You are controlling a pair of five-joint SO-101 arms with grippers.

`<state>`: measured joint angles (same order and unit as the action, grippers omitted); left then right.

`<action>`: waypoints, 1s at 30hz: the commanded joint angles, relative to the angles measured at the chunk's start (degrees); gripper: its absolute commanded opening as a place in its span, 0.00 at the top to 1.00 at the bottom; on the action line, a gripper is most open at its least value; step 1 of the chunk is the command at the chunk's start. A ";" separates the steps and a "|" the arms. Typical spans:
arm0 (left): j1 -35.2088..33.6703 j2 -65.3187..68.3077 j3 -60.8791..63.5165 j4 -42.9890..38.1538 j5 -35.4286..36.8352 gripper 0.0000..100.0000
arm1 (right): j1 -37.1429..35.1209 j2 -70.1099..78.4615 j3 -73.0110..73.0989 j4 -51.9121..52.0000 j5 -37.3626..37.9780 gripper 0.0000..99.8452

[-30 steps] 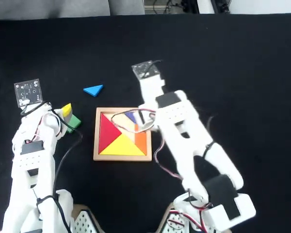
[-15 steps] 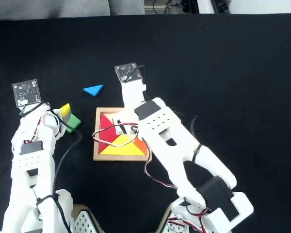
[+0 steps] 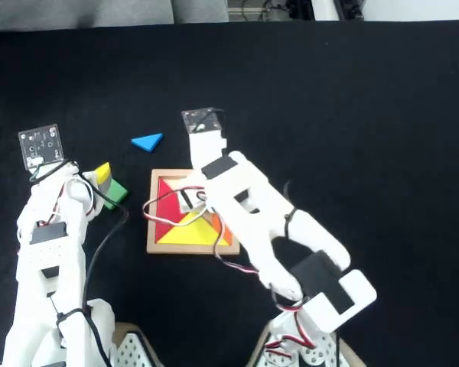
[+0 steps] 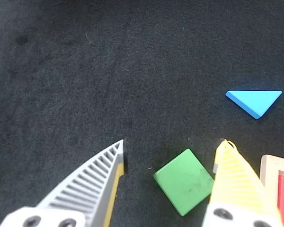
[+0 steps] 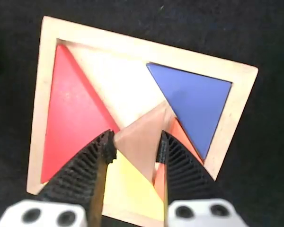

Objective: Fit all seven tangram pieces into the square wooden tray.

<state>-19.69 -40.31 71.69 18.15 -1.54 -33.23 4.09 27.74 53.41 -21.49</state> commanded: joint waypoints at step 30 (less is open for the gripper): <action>-0.31 -0.09 -1.10 -1.32 0.35 0.70 | -0.44 1.10 -5.93 -2.73 10.55 0.98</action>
<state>-19.69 -40.31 71.69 18.15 -1.54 -33.93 5.14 23.52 53.93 -12.00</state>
